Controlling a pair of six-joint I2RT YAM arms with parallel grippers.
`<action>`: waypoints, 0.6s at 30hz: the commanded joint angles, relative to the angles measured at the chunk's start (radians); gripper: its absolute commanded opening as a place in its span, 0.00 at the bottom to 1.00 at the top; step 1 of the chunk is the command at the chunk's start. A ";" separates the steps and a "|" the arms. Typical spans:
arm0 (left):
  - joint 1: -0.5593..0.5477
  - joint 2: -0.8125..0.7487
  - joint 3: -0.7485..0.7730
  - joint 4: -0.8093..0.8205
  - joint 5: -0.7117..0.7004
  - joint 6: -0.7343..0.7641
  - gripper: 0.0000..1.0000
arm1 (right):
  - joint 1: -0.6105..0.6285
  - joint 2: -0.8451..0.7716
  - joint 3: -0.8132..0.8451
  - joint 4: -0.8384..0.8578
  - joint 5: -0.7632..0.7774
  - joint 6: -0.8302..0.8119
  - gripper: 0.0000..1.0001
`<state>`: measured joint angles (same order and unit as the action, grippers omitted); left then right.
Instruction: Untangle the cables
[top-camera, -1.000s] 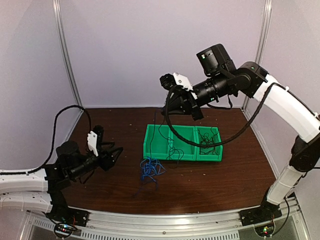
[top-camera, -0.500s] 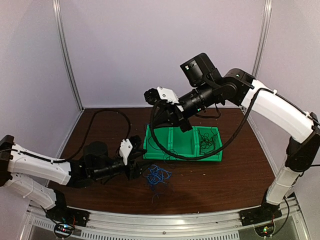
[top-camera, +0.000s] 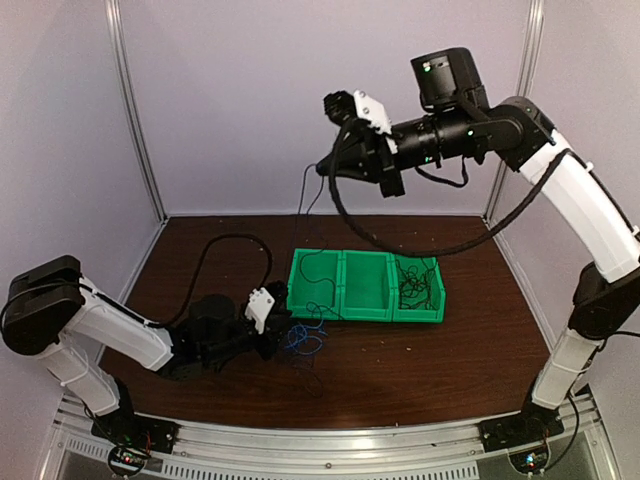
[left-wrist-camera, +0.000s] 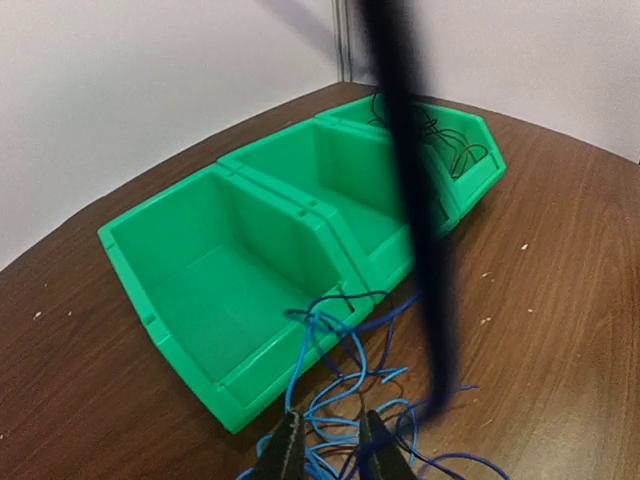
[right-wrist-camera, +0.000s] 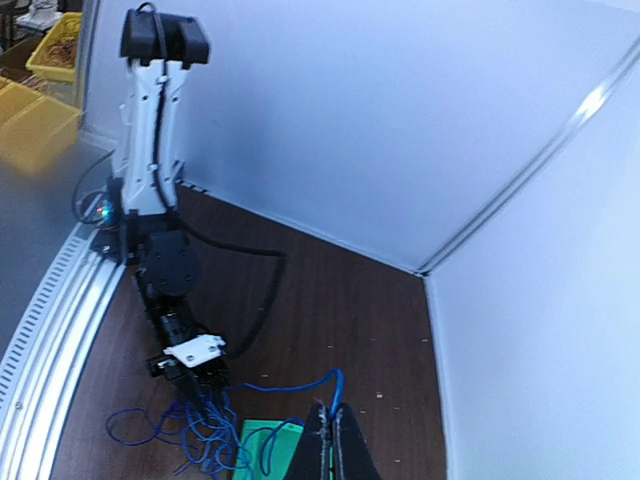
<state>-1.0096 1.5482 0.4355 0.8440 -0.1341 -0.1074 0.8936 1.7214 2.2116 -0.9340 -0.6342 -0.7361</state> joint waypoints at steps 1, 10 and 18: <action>0.039 -0.036 -0.027 -0.055 -0.068 -0.055 0.20 | -0.133 -0.032 0.169 0.011 -0.047 0.007 0.00; 0.044 -0.132 -0.114 -0.211 -0.202 -0.129 0.21 | -0.206 -0.057 0.245 0.032 -0.073 0.031 0.00; 0.043 -0.225 -0.176 -0.268 -0.256 -0.207 0.23 | -0.221 -0.050 0.163 0.141 0.108 0.000 0.00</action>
<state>-0.9703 1.3693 0.2832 0.5957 -0.3447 -0.2577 0.6868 1.6699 2.4264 -0.8730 -0.6468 -0.7162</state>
